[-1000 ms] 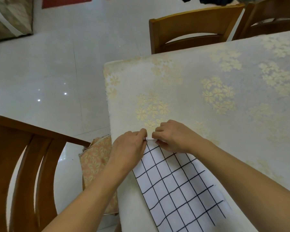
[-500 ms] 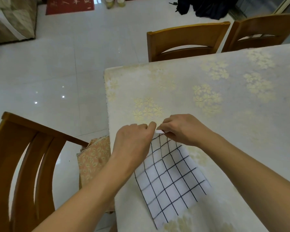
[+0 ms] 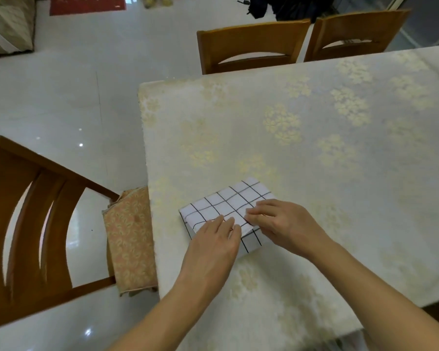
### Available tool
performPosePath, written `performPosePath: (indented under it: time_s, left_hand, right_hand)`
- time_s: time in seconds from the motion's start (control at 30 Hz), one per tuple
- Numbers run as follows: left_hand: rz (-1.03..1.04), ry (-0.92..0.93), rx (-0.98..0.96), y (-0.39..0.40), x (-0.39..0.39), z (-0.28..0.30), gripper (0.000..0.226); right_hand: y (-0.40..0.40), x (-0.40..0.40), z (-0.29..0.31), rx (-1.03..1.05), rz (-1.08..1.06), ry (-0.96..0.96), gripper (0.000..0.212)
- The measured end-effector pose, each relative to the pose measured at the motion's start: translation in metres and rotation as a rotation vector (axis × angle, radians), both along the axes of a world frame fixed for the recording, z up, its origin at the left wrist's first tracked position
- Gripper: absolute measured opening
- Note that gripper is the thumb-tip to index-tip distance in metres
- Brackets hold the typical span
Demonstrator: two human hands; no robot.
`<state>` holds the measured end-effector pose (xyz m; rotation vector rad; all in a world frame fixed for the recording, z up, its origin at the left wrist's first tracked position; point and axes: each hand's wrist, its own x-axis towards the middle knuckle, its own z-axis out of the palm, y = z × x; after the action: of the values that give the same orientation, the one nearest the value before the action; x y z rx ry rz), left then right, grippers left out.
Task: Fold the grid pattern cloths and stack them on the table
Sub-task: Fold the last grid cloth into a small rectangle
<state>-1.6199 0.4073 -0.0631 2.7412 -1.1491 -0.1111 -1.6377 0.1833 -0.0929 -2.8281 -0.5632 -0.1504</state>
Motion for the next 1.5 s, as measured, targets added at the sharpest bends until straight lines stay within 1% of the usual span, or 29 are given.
performPosePath:
  time_s: [0.1,0.17,0.3,0.43,0.63,0.7,0.77,0.83,0.9,0.97,1.1,1.2,1.33,1.5]
  left_hand:
    - [-0.007,0.11,0.102,0.007,-0.016,-0.028,0.071]
    - [-0.008,0.151,0.12,0.013,-0.025,-0.042,0.069]
    - [0.003,0.173,0.101,0.022,-0.033,-0.063,0.062]
    - [0.014,0.203,0.099,0.028,-0.035,-0.076,0.064]
    - [-0.015,0.24,0.056,0.028,-0.035,-0.087,0.058]
    - [-0.046,0.237,0.001,0.028,-0.031,-0.09,0.053]
    - [-0.082,0.19,-0.062,0.028,-0.022,-0.092,0.043]
    - [-0.066,0.123,-0.066,0.03,-0.004,-0.094,0.043]
    - [-0.018,0.074,-0.01,0.031,0.02,-0.097,0.052]
    - [-0.004,0.05,0.059,0.03,0.044,-0.102,0.062]
    - [-0.024,0.05,0.128,0.022,0.069,-0.117,0.074]
    - [-0.004,0.085,0.148,0.019,0.075,-0.128,0.08]
    - [0.024,0.104,0.136,0.022,0.072,-0.137,0.08]
    - [0.023,0.097,0.137,0.026,0.072,-0.134,0.081]
  right_hand:
    - [0.005,-0.023,-0.027,0.009,-0.039,-0.004,0.037]
    - [0.01,-0.035,-0.043,0.004,-0.046,-0.032,0.038]
    - [0.018,-0.049,-0.066,-0.03,-0.038,-0.04,0.044]
    - [0.019,-0.057,-0.079,-0.051,-0.04,-0.01,0.043]
    - [0.016,-0.065,-0.089,-0.064,-0.172,0.021,0.046]
    - [0.014,-0.065,-0.089,-0.065,-0.223,0.023,0.043]
    - [0.015,-0.062,-0.088,-0.054,-0.271,0.009,0.037]
    - [0.022,-0.052,-0.087,0.009,-0.323,-0.027,0.027]
    - [0.032,-0.034,-0.085,0.073,-0.361,-0.042,0.033]
    - [0.041,-0.009,-0.085,0.077,-0.375,-0.003,0.043]
    - [0.055,0.039,-0.095,-0.002,-0.424,0.126,0.064]
    - [0.055,0.056,-0.107,-0.084,-0.427,0.228,0.075]
    - [0.048,0.055,-0.116,-0.163,-0.439,0.281,0.083]
    - [0.047,0.056,-0.111,-0.163,-0.466,0.302,0.085]
